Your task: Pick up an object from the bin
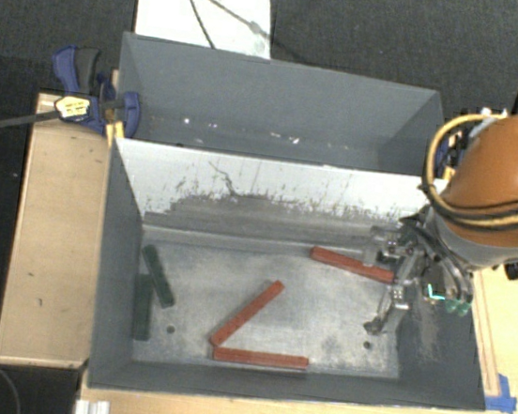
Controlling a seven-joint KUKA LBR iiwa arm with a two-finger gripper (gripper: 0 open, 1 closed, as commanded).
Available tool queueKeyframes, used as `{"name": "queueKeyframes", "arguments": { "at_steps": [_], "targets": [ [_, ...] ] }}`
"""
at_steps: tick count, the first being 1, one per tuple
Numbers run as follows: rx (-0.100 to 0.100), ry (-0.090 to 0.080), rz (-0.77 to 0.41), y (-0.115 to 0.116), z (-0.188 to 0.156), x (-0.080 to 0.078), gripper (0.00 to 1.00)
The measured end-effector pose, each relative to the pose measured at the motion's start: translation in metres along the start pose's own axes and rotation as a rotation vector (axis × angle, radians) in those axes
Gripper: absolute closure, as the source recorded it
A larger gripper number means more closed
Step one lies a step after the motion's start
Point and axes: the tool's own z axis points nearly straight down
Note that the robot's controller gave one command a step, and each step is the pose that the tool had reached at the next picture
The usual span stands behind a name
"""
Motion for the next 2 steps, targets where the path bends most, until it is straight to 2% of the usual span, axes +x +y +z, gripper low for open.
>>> {"name": "queueKeyframes", "arguments": {
  "at_steps": [1, 2],
  "targets": [
    [-0.001, 0.0, -0.073, 0.052, 0.128, -0.05, 0.0],
    [-0.001, 0.0, -0.221, 0.099, 0.178, -0.05, 0.0]
  ]
}}
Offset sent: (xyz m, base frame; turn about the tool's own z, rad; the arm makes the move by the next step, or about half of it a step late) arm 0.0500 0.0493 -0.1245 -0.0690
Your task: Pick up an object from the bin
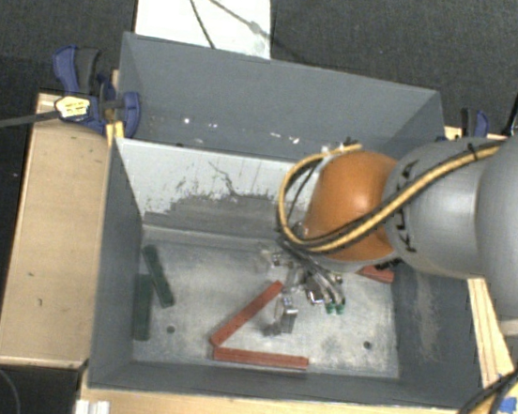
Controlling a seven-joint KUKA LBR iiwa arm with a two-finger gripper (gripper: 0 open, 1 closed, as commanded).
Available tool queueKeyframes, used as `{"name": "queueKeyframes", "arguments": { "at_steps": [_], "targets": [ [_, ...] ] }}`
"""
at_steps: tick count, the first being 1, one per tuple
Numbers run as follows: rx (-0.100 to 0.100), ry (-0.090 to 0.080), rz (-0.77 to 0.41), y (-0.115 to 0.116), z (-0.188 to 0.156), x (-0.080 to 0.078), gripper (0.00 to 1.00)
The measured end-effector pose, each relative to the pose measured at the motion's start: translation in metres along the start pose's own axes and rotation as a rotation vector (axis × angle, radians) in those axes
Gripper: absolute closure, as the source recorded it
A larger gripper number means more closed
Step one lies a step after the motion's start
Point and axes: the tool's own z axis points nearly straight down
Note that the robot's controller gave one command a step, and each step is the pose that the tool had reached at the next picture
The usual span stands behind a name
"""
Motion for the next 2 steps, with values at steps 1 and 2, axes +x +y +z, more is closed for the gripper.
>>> {"name": "queueKeyframes", "arguments": {
  "at_steps": [1, 2],
  "targets": [
    [0.002, -0.003, 0.002, -0.002, -0.002, -0.001, 1.0],
    [0.004, -0.014, -0.082, 0.015, -0.156, 0.007, 1.0]
  ]
}}
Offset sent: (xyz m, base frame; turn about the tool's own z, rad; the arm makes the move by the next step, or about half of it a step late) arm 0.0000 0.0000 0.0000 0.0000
